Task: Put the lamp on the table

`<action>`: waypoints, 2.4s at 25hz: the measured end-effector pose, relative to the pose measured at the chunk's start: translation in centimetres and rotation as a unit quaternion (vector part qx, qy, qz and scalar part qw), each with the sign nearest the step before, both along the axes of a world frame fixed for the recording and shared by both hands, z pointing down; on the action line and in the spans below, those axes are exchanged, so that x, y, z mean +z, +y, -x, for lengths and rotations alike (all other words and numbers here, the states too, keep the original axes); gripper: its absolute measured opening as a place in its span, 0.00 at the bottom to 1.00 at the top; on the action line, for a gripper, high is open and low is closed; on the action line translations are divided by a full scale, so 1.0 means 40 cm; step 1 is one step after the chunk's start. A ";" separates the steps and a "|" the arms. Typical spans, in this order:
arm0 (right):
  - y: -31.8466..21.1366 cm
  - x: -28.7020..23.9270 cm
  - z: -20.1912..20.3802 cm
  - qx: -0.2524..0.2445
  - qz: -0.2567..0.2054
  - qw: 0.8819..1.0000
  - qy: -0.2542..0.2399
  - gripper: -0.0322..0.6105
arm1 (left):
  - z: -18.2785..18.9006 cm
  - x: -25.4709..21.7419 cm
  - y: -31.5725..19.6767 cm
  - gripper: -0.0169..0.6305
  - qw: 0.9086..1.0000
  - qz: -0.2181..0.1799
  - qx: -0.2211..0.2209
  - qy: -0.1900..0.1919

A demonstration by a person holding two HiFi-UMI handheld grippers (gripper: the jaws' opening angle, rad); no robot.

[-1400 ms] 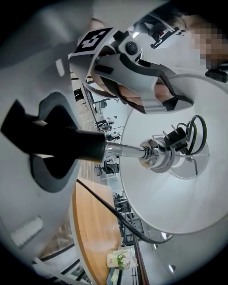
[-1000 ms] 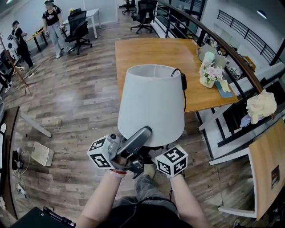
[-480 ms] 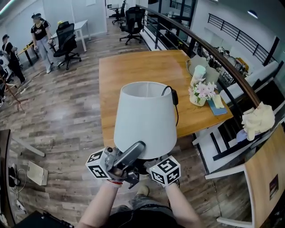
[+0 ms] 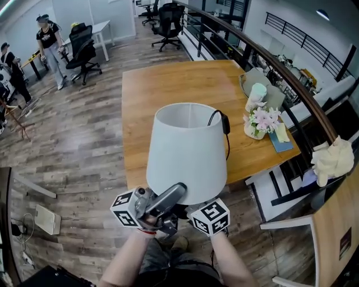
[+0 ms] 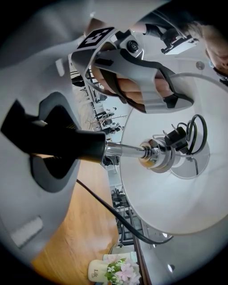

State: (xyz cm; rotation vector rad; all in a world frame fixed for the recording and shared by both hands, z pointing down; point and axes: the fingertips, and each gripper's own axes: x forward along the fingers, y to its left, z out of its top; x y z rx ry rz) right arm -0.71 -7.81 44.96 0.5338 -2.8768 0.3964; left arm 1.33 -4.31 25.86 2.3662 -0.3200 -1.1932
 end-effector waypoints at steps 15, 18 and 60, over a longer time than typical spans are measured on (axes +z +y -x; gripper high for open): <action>-0.246 0.036 0.110 0.106 0.006 0.994 0.017 0.29 | 0.138 0.035 -0.240 0.04 0.993 0.013 0.115 0.013; -0.313 0.040 0.141 0.128 0.008 0.992 0.016 0.29 | 0.171 0.039 -0.308 0.04 0.991 0.012 0.134 0.010; -0.676 0.141 0.139 0.245 -0.007 0.969 0.039 0.31 | 0.203 0.143 -0.644 0.03 0.981 -0.005 0.196 0.010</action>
